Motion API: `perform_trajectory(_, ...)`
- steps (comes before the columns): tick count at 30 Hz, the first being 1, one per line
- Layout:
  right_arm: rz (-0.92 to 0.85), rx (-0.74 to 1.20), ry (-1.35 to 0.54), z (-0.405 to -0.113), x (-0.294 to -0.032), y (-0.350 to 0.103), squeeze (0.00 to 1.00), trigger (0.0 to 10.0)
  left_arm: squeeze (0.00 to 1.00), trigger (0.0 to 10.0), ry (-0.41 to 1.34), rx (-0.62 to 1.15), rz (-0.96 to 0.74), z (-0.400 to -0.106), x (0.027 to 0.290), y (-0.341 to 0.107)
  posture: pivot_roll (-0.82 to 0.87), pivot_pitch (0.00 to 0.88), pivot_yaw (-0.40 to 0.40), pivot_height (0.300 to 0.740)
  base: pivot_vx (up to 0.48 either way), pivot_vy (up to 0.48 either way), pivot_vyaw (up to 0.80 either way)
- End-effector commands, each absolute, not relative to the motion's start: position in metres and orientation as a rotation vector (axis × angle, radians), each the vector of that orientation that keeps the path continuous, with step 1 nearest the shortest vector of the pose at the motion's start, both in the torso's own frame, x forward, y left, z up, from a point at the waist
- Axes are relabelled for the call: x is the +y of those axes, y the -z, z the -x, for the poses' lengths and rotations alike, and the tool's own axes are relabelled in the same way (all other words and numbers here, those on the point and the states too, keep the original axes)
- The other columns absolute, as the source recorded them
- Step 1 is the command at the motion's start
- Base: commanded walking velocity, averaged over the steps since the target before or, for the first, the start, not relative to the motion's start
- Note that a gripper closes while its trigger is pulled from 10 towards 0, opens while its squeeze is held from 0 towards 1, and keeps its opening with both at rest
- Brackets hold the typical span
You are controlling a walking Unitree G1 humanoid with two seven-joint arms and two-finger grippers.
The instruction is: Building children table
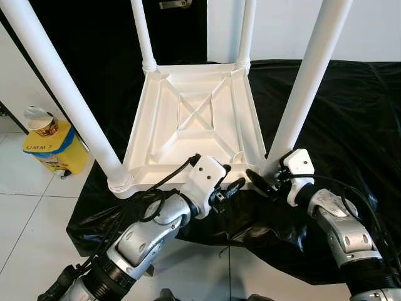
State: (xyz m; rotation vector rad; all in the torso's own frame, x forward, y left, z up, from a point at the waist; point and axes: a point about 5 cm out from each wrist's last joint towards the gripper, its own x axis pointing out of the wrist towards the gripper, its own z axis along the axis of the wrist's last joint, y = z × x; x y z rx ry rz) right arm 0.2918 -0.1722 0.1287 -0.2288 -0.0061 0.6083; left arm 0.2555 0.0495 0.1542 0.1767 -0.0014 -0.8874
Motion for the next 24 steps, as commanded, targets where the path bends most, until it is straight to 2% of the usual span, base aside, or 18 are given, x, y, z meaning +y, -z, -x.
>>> perform_trajectory(1, 0.217, 0.051, -0.644, -0.289, -0.169, -0.116, 0.00, 0.0, 0.00, 10.0, 1.060, 0.028, -0.193, -0.248, 0.049, -0.151, 0.07, 0.069, 0.017, 0.740, 0.000, 0.000, 0.00)
perform_trajectory(5, 0.217, 0.055, -0.639, -0.288, -0.172, -0.115, 0.00, 0.0, 0.00, 10.0, 1.054, 0.030, -0.195, -0.248, 0.051, -0.150, 0.07, 0.067, 0.017, 0.740, 0.000, 0.000, 0.00)
perform_trajectory(6, 0.211, 0.071, -0.591, -0.289, -0.177, -0.112, 0.00, 3.7, 0.00, 10.0, 1.056, 0.042, -0.203, -0.246, 0.054, -0.148, 0.07, 0.065, 0.019, 0.740, 0.000, 0.000, 0.00)
perform_trajectory(7, 0.211, 0.071, -0.591, -0.289, -0.177, -0.112, 0.00, 3.7, 0.00, 10.0, 1.056, 0.042, -0.203, -0.246, 0.054, -0.148, 0.07, 0.065, 0.019, 0.740, 0.000, 0.000, 0.00)
perform_trajectory(8, 0.200, 0.078, -0.562, -0.289, -0.179, -0.111, 0.00, 10.0, 0.00, 10.0, 1.058, 0.049, -0.208, -0.245, 0.056, -0.146, 0.06, 0.065, 0.021, 0.740, 0.000, 0.000, 0.00)
perform_trajectory(18, 0.160, 0.078, -0.388, -0.290, -0.178, -0.108, 0.00, 10.0, 0.00, 10.0, 1.067, 0.094, -0.259, -0.242, 0.064, -0.135, 0.05, 0.063, 0.027, 0.740, 0.000, 0.000, 0.00)
perform_trajectory(21, 0.105, 0.064, -0.242, -0.286, -0.170, -0.108, 0.00, 10.0, 0.00, 10.0, 1.058, 0.105, -0.300, -0.245, 0.066, -0.130, 0.05, 0.061, 0.025, 0.740, 0.000, 0.000, 0.00)
perform_trajectory(24, 0.083, 0.063, -0.200, -0.285, -0.167, -0.108, 0.00, 10.0, 0.00, 10.0, 1.056, 0.106, -0.305, -0.245, 0.066, -0.130, 0.04, 0.060, 0.025, 0.740, 0.000, 0.000, 0.00)
